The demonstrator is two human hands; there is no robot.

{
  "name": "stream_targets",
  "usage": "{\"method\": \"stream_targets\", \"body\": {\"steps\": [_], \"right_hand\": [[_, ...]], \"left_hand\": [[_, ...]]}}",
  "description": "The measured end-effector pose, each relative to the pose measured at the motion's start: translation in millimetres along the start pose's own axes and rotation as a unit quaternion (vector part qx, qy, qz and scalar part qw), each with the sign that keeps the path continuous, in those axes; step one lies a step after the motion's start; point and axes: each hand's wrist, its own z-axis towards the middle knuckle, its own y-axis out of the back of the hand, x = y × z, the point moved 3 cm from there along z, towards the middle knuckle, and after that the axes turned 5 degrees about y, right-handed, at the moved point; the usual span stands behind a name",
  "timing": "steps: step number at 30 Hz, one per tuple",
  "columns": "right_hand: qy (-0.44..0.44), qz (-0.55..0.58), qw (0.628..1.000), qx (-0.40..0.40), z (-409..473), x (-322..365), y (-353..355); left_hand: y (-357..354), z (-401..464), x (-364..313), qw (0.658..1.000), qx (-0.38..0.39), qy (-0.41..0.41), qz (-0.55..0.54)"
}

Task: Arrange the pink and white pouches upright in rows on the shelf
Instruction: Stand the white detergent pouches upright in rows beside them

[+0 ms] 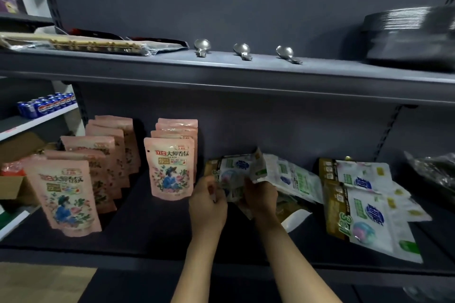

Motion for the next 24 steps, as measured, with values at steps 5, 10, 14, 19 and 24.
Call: {"method": "stream_targets", "body": {"steps": [5,10,14,19,24], "right_hand": [[-0.083,0.111,0.99,-0.021,7,-2,-6],[-0.061,0.093,0.993,-0.026,9,1,-1],[-0.04,0.13,0.991,0.012,12,-5,2],[0.057,-0.037,0.997,-0.03,21,8,30],[0.143,0.003,0.977,-0.158,33,28,62]], "left_hand": [[-4,21,-2,1.0,-0.005,-0.025,0.012],[-14,34,-5,0.999,0.009,-0.049,0.015],[-20,43,6,0.997,0.046,-0.041,0.038],[-26,44,13,0.996,0.065,-0.053,0.015],[-28,51,-4,0.993,0.078,-0.079,-0.029]]}}
